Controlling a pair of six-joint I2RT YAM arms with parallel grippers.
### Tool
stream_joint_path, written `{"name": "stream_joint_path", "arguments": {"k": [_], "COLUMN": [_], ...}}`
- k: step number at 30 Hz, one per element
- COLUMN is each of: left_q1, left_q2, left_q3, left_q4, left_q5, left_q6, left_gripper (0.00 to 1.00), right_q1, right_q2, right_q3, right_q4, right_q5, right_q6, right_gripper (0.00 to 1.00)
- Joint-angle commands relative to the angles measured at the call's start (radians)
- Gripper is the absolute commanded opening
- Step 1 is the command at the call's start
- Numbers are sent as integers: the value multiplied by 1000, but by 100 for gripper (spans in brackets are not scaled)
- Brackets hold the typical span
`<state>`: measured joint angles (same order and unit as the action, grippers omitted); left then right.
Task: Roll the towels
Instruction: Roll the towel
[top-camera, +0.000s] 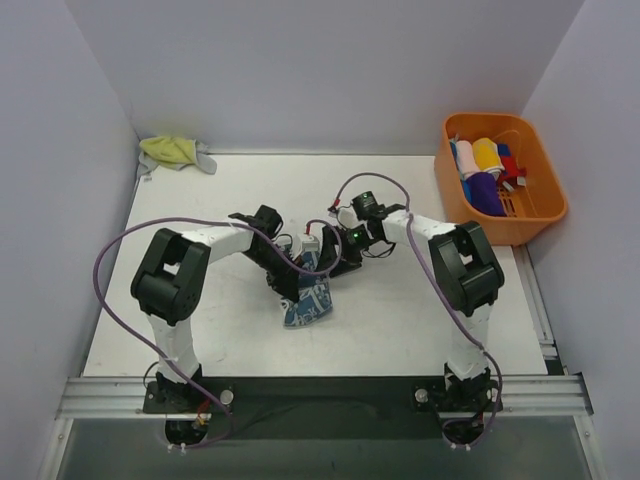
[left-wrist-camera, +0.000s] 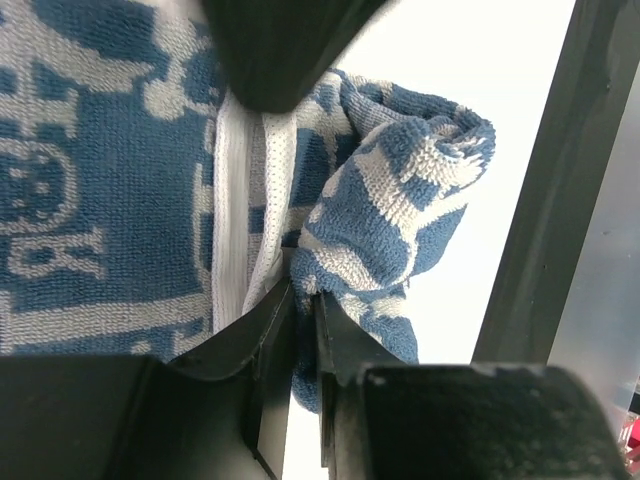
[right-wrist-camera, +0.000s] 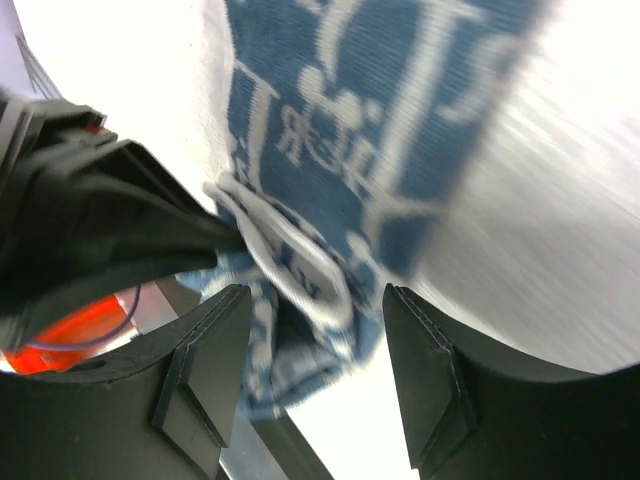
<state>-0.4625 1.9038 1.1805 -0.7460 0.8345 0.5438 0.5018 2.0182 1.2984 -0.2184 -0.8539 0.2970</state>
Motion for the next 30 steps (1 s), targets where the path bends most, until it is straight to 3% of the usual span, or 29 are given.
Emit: {"name": "stream_joint_path", "arguments": {"k": [1, 5, 9, 30], "left_q1": [10, 10, 8, 24], "left_q2": [11, 1, -11, 55], "left_q3": [48, 59, 68, 125], "left_q4": [25, 22, 20, -13], "left_q5": [12, 38, 48, 37], "left_q6": [30, 13, -4, 15], "left_gripper": [23, 24, 25, 26], "right_q1": [-49, -59, -49, -34], "right_q2": [-111, -151, -187, -286], "right_q3": [-56, -115, -181, -350], "right_q4": [-45, -35, 36, 431], "right_q5": [-55, -132, -178, -283], "right_q6": [-7, -25, 30, 223], "right_gripper": [56, 57, 66, 73]}}
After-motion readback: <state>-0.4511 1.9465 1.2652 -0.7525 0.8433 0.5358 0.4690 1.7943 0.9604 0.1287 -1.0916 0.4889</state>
